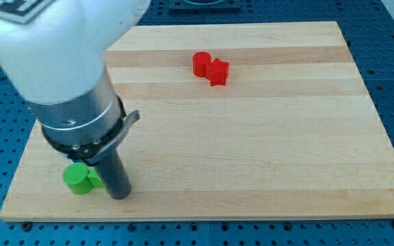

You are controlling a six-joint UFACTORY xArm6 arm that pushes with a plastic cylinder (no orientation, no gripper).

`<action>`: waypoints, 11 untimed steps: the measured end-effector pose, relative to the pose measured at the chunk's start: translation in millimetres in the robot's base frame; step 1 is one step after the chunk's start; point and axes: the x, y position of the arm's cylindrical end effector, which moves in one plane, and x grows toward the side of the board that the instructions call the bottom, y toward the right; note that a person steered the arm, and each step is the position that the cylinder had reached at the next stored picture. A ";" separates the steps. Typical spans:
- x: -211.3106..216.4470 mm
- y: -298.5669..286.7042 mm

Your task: Push the green star along with the green circle to the bottom left

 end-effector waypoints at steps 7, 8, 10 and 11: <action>-25.1 -40.3; -25.1 -48.7; -25.1 -55.5; -25.1 -55.5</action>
